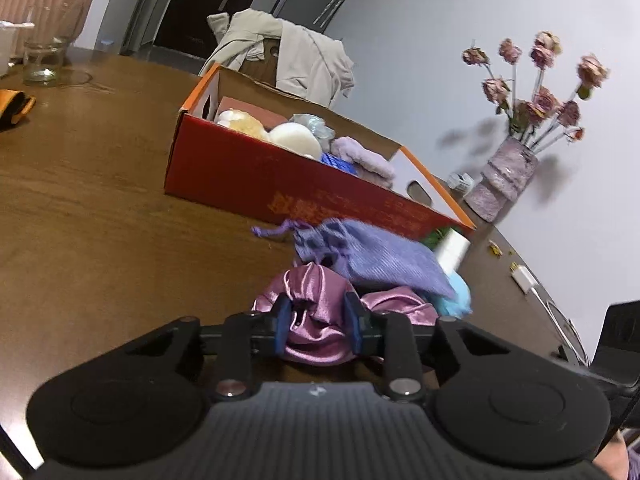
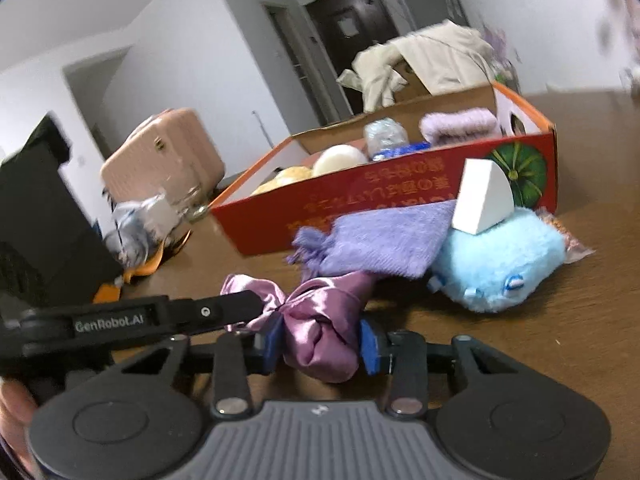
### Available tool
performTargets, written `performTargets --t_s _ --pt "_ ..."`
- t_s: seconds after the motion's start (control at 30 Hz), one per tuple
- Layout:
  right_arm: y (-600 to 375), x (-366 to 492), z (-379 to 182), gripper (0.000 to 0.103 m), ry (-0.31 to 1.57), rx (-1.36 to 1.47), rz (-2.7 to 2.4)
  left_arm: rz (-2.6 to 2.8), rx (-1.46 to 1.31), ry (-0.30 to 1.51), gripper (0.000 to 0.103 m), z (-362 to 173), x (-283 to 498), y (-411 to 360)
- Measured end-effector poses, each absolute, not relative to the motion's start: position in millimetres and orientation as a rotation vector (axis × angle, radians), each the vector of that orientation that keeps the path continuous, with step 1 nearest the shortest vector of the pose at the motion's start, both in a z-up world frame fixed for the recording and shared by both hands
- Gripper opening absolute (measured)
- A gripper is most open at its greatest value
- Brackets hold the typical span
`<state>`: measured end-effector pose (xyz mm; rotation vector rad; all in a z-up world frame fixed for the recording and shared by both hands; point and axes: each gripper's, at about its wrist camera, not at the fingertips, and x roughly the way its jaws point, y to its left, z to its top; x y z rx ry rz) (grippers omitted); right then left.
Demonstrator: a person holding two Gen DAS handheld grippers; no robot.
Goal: Organize soft objects
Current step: 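Close both grippers on the pink satin bow and lift it, then lower the satin bow into the box and open both grippers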
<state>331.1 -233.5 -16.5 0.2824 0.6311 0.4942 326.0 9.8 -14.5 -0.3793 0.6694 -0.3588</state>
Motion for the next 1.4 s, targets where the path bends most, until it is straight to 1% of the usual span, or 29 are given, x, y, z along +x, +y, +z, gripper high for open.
performTargets --t_s 0.03,0.1,0.17,0.3,0.43,0.5,0.57,0.6,0.63,0.67,0.73,0.8,0.9,0.97,1.0,1.03,1.13,1.23,1.4 --pt "-232 319 -16 0.04 0.624 0.254 0.503 -0.36 -0.371 0.665 0.028 -14 312 10" --pt "-231 293 -15 0.045 0.631 0.2 0.529 -0.366 -0.361 0.663 0.028 -14 285 11" --pt "-232 266 -15 0.055 0.657 0.178 0.547 -0.377 -0.332 0.652 0.026 -16 255 9" --pt "-243 234 -2 0.057 0.609 0.235 0.548 -0.374 -0.263 0.627 0.023 -16 215 4" --pt "-245 232 4 0.057 0.568 0.263 0.515 -0.386 -0.27 0.634 0.024 -19 199 7" --pt "-241 236 -3 0.056 0.588 0.252 0.5 -0.382 -0.272 0.634 0.025 -19 193 10" --pt "-235 233 -12 0.047 0.611 0.253 0.492 -0.383 -0.268 0.624 0.028 -17 187 12" --pt "-234 229 -15 0.045 0.607 0.259 0.503 -0.377 -0.267 0.613 0.034 -14 184 13" --pt "-234 227 -17 0.04 0.604 0.268 0.513 -0.372 -0.269 0.604 0.044 -12 183 15" --pt "-236 224 -17 0.037 0.603 0.278 0.52 -0.365 -0.277 0.595 0.048 -10 182 17" --pt "-235 221 -17 0.036 0.602 0.278 0.525 -0.356 -0.288 0.582 0.053 -7 185 19" --pt "-234 217 -17 0.034 0.599 0.268 0.523 -0.358 -0.28 0.581 0.053 -9 190 18" --pt "-231 213 -17 0.031 0.596 0.257 0.516 -0.361 -0.273 0.636 0.05 -19 200 14" --pt "-233 212 -16 0.025 0.599 0.264 0.517 -0.393 -0.307 0.65 0.036 -21 201 16" --pt "-234 211 -15 0.023 0.599 0.272 0.522 -0.412 -0.319 0.655 0.03 -19 201 17" --pt "-236 211 -14 0.021 0.599 0.277 0.524 -0.421 -0.325 0.659 0.027 -16 203 17" --pt "-239 214 -5 0.012 0.582 0.29 0.532 -0.439 -0.335 0.648 0.023 -5 211 13" --pt "-248 223 15 0.012 0.529 0.285 0.533 -0.481 -0.343 0.602 0.023 19 230 5" --pt "-279 276 73 0.012 0.409 0.219 0.524 -0.58 -0.316 0.518 0.023 75 302 -23"
